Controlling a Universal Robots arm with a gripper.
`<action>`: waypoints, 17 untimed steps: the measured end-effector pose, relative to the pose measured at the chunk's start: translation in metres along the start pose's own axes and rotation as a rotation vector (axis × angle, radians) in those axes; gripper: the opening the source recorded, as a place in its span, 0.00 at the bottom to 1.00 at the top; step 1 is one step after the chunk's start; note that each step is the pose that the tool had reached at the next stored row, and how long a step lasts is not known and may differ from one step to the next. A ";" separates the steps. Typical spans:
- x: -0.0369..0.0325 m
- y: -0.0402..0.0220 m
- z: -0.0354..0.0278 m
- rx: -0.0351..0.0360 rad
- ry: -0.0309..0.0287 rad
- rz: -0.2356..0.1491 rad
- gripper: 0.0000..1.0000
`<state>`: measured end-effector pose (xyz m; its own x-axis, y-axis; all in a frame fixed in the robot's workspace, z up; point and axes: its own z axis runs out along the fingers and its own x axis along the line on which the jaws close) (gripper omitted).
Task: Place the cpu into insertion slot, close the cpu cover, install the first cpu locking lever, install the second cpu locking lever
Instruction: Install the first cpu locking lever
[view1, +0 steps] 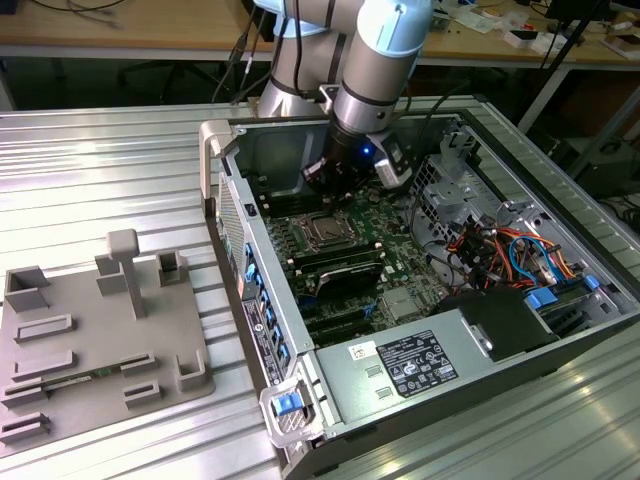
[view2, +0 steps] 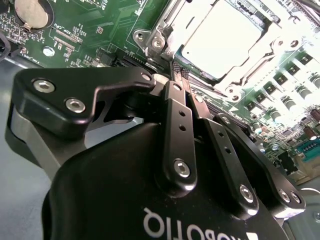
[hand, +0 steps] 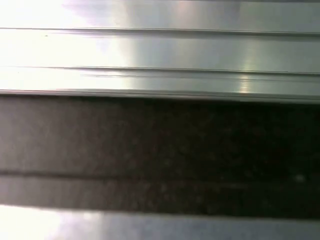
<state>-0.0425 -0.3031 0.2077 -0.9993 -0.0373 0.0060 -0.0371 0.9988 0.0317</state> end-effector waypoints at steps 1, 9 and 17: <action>0.0000 0.0000 -0.0007 -0.0002 0.0000 0.000 0.11; 0.0022 0.0005 -0.0104 -0.0057 -0.0002 0.000 0.11; 0.0094 0.0009 -0.0164 -0.0151 -0.0006 0.000 0.11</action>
<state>-0.0518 -0.3030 0.2242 -0.9993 -0.0374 0.0054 -0.0371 0.9982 0.0468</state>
